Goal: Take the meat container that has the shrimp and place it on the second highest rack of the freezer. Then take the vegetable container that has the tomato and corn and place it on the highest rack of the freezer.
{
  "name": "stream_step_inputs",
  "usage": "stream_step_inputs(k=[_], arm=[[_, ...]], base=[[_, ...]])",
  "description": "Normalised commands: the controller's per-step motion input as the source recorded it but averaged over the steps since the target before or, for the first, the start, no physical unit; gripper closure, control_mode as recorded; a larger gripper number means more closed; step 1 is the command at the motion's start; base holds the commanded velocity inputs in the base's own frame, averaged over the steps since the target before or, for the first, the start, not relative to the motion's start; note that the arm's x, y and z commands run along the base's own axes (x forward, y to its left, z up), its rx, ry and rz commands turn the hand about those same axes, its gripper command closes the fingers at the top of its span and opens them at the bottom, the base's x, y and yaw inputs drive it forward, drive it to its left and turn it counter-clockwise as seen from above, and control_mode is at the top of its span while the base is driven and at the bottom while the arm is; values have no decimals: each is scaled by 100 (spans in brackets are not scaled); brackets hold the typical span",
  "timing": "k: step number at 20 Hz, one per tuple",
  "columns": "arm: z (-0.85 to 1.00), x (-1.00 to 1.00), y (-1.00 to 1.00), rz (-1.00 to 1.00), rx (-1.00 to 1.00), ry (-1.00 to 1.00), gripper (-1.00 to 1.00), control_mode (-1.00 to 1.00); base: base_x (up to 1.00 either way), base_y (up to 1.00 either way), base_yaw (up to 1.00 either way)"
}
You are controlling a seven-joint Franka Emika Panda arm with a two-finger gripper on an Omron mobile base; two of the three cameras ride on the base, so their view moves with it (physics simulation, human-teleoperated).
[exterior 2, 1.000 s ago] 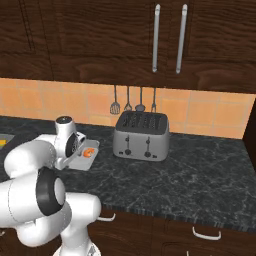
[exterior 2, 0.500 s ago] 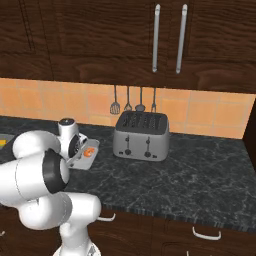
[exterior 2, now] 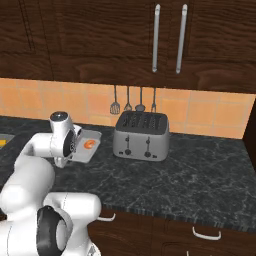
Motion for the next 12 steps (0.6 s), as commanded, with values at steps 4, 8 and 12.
stream_step_inputs(k=[4, 8, 12], arm=[[97, -98, -39, 6, -1, -24, 100, -100], [95, -100, -36, 5, 0, -10, 100, -100], [94, -79, -64, 0, 0, 0, 100, -100]], base=[[0, 0, 0], [0, 0, 0], [0, 0, 0]])
